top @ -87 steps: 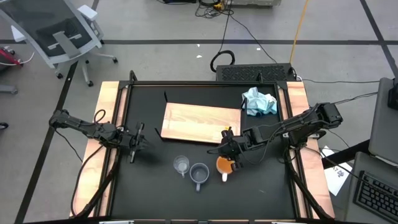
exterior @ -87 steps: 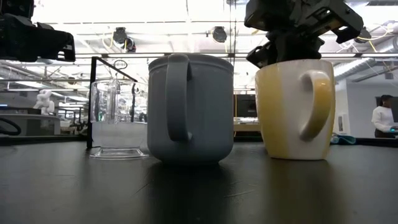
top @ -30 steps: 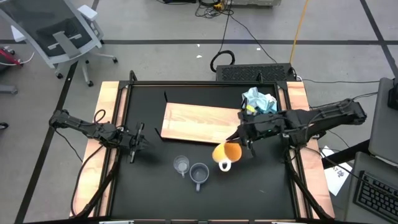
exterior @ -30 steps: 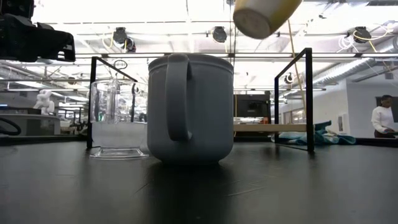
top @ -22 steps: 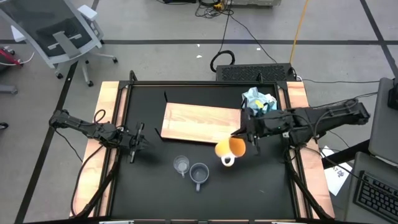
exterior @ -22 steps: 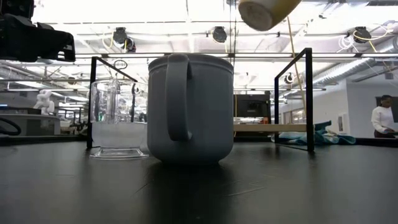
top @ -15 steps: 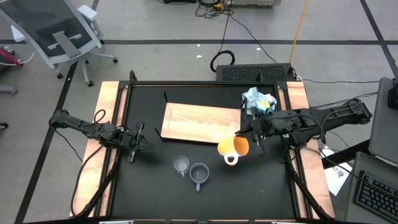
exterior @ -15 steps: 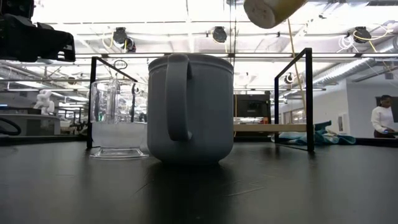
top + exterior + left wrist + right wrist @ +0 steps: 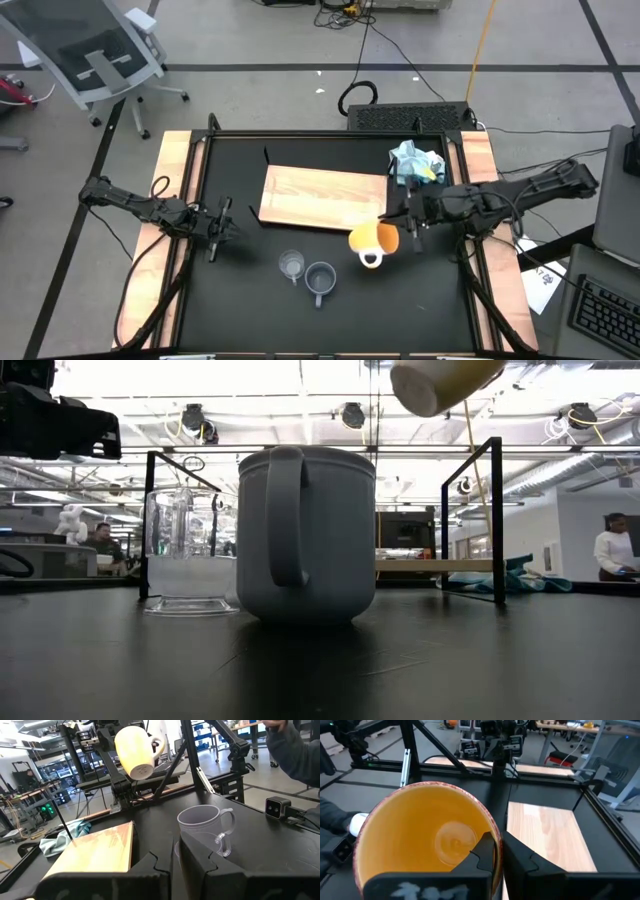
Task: Stack small to large cups/mugs on shelf
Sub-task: Put the yellow mug on the shelf
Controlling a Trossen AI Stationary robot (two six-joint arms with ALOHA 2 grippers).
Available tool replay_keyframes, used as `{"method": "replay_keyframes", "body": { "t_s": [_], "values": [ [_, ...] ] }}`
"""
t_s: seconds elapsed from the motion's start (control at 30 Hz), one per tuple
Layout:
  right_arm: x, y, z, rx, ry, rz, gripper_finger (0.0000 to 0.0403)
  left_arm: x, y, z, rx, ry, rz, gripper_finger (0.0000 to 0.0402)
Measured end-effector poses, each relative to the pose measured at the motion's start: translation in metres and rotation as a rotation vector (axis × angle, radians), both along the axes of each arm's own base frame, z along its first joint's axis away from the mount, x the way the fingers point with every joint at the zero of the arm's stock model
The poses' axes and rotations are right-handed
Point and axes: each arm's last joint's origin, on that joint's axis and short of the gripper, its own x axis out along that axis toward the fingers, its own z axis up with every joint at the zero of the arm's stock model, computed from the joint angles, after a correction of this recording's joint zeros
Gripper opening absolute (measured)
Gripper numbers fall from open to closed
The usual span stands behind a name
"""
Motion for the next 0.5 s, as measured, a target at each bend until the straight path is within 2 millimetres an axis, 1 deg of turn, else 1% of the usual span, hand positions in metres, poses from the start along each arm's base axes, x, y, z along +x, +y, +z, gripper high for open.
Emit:
{"method": "replay_keyframes", "body": {
  "t_s": [0.27,0.5],
  "values": [
    [0.02,0.004,-0.008,-0.039,-0.007,0.042,0.0008,0.0,0.0,0.0,0.0,0.0,0.0,0.0033],
    [0.03,-0.004,-0.009,-0.035,-0.023,0.014,0.0009,0.0,0.0,0.0,0.0,0.0,0.0,0.0033]
  ]
}}
